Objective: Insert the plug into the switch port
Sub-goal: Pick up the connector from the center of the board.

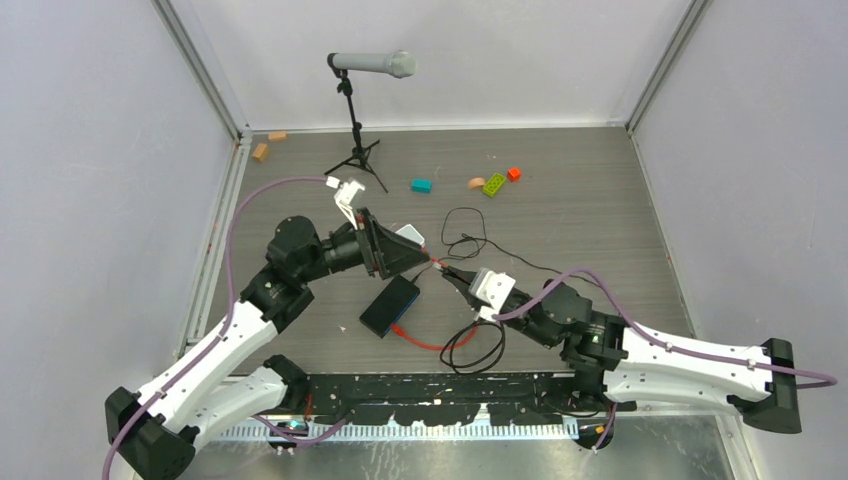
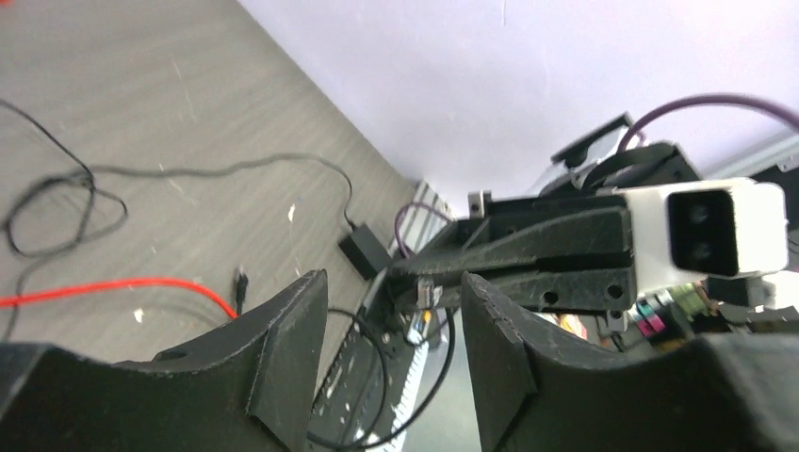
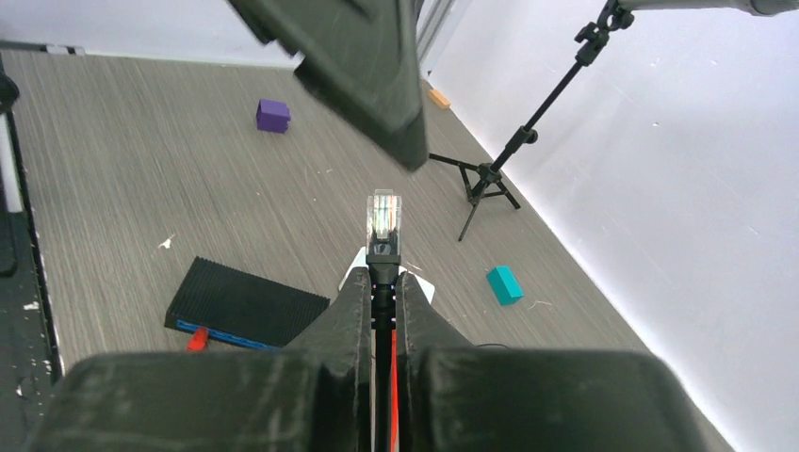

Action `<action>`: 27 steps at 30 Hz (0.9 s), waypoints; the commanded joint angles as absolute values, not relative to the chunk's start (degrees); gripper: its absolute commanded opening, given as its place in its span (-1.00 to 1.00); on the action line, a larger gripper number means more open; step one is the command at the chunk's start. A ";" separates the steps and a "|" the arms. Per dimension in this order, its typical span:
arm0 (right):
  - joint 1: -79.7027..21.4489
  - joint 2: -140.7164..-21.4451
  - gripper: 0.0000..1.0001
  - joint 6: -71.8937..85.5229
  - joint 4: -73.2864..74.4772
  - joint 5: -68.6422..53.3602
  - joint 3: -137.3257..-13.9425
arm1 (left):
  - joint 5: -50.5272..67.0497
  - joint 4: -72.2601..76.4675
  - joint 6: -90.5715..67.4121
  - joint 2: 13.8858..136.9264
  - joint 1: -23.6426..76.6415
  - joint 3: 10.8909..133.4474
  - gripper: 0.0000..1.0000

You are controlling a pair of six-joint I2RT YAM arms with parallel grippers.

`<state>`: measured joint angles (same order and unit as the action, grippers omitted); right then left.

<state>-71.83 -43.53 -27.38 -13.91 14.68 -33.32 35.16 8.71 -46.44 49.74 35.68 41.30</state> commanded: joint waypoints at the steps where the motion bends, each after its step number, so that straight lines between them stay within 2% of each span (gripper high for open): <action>1: -71.80 -39.58 -0.99 -22.02 -10.11 15.55 -36.37 | 26.98 4.40 -41.80 48.07 35.87 47.59 0.11; 10: -71.76 -36.14 -0.99 -12.12 -7.16 7.98 -38.93 | 27.29 8.17 -34.90 47.52 35.87 44.89 0.31; 13: -71.74 -37.90 -0.99 -5.80 -8.89 4.00 -40.76 | 31.29 8.25 -32.20 49.20 35.86 44.99 0.39; 17: -71.85 -40.53 -0.99 2.64 -14.64 -3.38 -41.62 | 38.52 10.01 -31.19 51.53 35.92 45.80 0.40; 27: -71.78 -42.85 -0.99 13.30 -24.52 -7.47 -40.53 | 51.79 16.88 -31.46 52.69 36.74 45.79 0.42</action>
<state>-71.81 -42.94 6.96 -16.10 -4.43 -39.35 45.15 10.79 -32.40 53.19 36.29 45.12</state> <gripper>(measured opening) 0.094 0.703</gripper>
